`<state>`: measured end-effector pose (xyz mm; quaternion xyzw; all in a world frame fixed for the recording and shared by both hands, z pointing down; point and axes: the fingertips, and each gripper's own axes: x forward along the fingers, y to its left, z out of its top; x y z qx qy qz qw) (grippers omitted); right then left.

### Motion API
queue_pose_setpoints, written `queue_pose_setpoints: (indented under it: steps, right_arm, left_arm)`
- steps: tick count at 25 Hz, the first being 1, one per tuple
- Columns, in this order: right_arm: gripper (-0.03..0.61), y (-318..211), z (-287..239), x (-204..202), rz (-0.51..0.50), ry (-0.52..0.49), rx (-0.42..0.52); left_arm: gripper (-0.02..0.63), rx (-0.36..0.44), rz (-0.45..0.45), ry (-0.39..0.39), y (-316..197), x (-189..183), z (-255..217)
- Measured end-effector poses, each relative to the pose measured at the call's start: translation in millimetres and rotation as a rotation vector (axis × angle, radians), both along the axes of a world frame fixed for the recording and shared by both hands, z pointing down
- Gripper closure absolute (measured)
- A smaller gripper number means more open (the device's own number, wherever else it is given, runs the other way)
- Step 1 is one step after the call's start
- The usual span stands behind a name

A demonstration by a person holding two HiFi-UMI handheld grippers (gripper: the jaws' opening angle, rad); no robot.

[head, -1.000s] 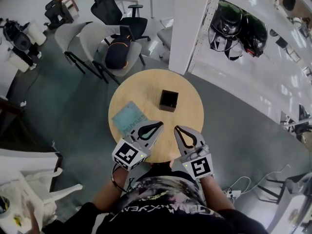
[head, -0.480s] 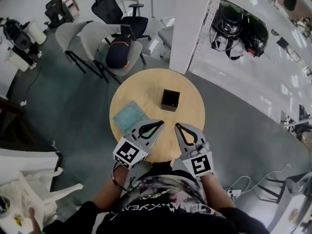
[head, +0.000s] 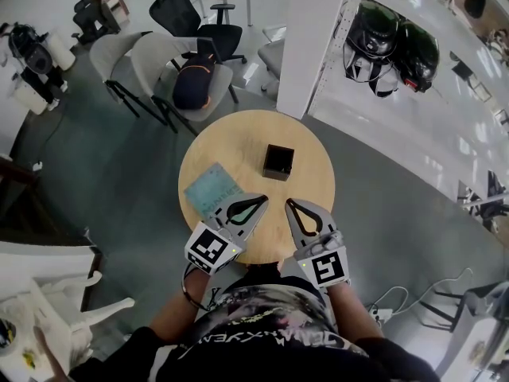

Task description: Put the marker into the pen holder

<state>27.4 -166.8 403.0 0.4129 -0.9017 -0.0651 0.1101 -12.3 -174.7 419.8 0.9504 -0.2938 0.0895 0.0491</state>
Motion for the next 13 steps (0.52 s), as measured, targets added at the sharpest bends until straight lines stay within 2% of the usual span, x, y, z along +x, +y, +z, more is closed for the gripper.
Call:
queue_pose_setpoints:
  steps: [13]
  right_arm:
    - [0.578,-3.8,0.2,4.3,0.010,-0.017,-0.010]
  left_arm:
    - [0.594,0.006,-0.006,0.004,-6.2,2.3,-1.9]
